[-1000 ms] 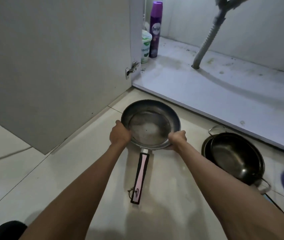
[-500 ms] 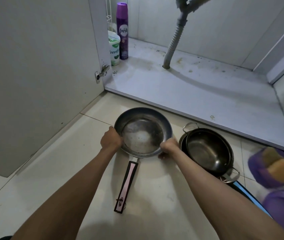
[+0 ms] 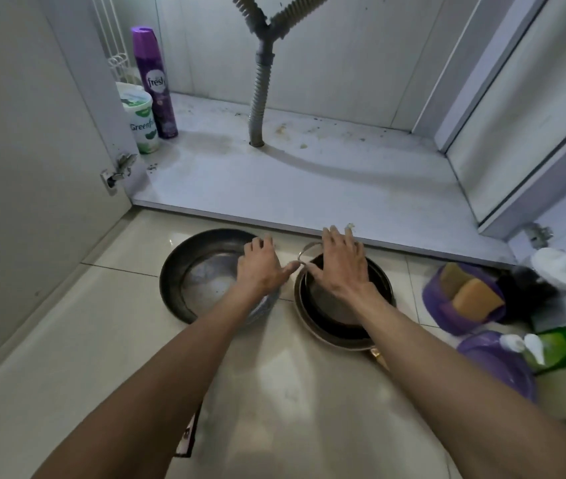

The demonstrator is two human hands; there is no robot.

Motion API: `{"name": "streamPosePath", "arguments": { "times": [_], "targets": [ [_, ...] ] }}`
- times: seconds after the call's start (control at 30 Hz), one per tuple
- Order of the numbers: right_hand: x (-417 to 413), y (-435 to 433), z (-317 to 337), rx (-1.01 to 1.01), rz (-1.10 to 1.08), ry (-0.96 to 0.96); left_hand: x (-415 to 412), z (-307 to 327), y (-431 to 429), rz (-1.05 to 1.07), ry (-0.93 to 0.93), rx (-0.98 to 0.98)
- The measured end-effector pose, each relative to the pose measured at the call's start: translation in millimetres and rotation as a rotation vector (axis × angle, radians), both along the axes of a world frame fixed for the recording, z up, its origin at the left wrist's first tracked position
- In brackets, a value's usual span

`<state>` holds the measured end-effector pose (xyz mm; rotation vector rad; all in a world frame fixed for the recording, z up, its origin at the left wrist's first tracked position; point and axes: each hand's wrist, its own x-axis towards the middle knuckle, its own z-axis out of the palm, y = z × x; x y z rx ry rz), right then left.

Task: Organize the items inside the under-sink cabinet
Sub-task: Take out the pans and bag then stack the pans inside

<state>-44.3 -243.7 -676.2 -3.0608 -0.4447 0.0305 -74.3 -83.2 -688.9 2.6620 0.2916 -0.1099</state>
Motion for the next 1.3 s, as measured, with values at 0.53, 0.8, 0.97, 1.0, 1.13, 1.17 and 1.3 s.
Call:
{"name": "streamPosePath", "arguments": {
  "times": [0.53,0.8,0.97,1.0,1.13,1.17,1.3],
  "targets": [
    [-12,-119,-46,0.48,-0.75,0.572,6,-42,-76,0.139,0.312,-0.26],
    [8,-101,-18,0.502,-0.687,0.544,22,-6,-56,0.142,0.298,-0.281],
    [28,-45,16,0.487,-0.55,0.462,24,18,0,0.216,0.206,-0.296],
    [30,-29,17,0.496,-0.523,0.469,22,21,15,0.234,0.197,-0.291],
    [29,30,15,0.536,-0.41,0.505,6,31,68,0.316,0.186,-0.297],
    [27,43,13,0.531,-0.388,0.521,1,32,80,0.335,0.17,-0.272],
    [20,85,0,0.493,-0.333,0.577,-16,23,119,0.4,0.134,-0.173]
  ]
}}
